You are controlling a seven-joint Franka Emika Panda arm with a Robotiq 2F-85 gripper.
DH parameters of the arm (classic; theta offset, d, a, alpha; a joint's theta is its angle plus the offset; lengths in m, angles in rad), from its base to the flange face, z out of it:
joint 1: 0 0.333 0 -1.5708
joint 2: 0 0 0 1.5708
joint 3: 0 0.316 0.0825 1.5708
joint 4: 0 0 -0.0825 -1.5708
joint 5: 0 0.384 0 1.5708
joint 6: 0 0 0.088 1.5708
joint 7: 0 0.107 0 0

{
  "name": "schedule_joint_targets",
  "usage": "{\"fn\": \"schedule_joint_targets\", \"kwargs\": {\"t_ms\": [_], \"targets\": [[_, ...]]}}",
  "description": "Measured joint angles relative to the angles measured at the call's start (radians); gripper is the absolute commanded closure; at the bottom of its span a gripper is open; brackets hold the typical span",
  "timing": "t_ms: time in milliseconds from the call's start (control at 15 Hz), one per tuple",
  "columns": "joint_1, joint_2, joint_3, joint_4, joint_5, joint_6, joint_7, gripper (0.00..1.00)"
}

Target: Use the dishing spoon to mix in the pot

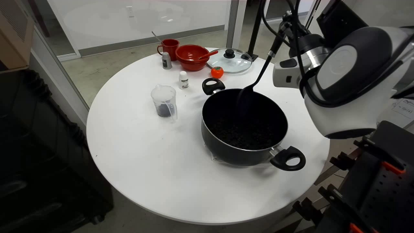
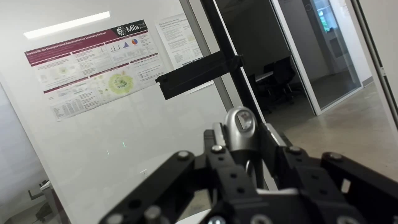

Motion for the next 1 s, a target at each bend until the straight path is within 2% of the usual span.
{"fn": "schedule_joint_targets", "kwargs": {"t_ms": [267,600,1000], "targets": [[-0.029,-0.075,-0.022,-0.089,-0.047,0.084,0.010,0.92],[-0.044,-0.101,-0.032,-0.077,-0.098,0.250,0.008,0.92],[0.062,-0.101,-0.068,-0.073,-0.098,0.368,0.008,0.92]]}}
